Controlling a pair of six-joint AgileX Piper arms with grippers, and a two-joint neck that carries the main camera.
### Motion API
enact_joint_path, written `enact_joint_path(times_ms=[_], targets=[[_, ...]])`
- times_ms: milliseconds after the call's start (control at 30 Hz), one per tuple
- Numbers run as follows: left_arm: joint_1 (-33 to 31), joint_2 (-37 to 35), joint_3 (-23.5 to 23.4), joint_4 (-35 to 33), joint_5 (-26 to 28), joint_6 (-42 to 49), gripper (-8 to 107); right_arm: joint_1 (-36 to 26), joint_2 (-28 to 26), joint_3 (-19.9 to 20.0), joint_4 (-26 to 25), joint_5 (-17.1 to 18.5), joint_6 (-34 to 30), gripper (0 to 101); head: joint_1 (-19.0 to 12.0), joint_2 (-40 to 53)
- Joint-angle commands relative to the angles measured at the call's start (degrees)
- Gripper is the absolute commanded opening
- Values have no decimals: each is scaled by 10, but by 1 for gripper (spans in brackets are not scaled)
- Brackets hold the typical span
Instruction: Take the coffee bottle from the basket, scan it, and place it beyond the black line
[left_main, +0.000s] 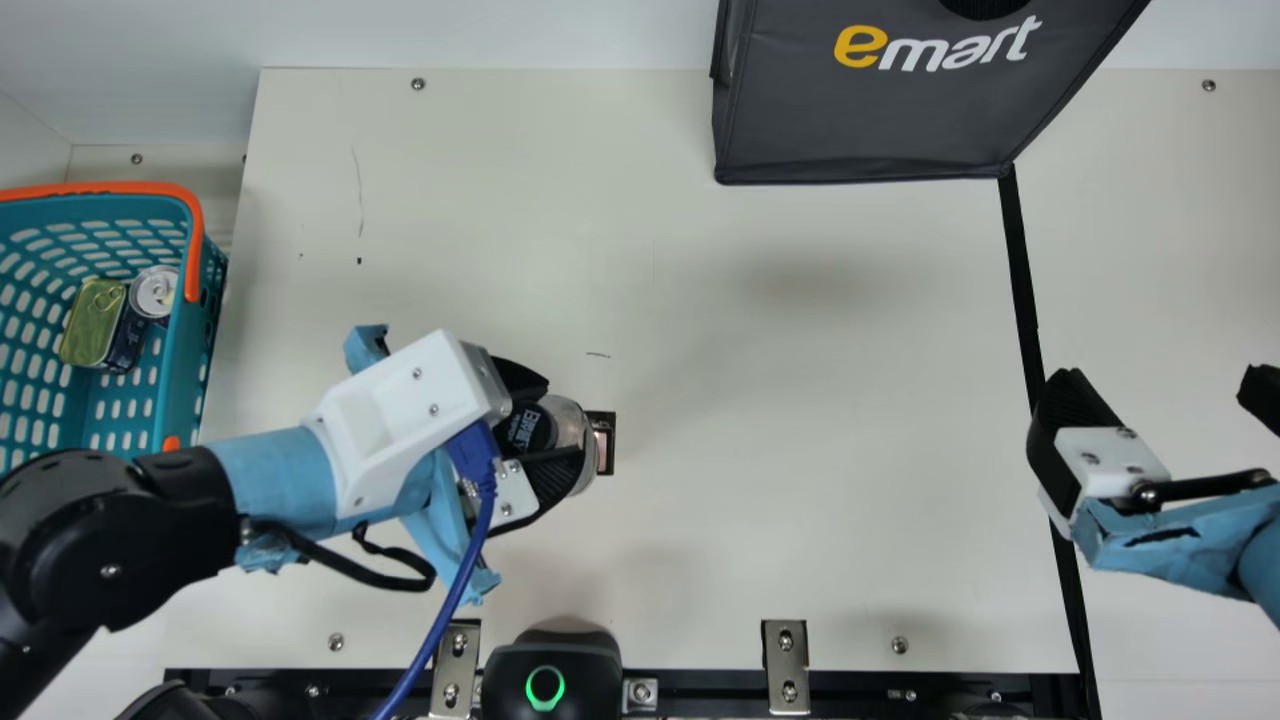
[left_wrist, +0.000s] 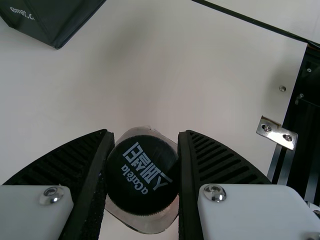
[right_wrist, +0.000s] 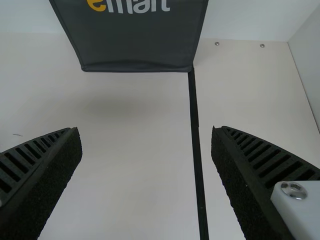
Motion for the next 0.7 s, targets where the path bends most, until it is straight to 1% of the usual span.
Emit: enact_joint_path(times_ms=[0,400,667], targets=[[-1,2,0,-1,0,1,10,0,0,0,0,0,0,91,-16,1],[-6,-1,-9,10,14,-19,10,0,0,0,0,0,0,91,-16,1],[-24,-11,-10,27,17,-53,10,0,0,0,0,0,0,91,-16,1]])
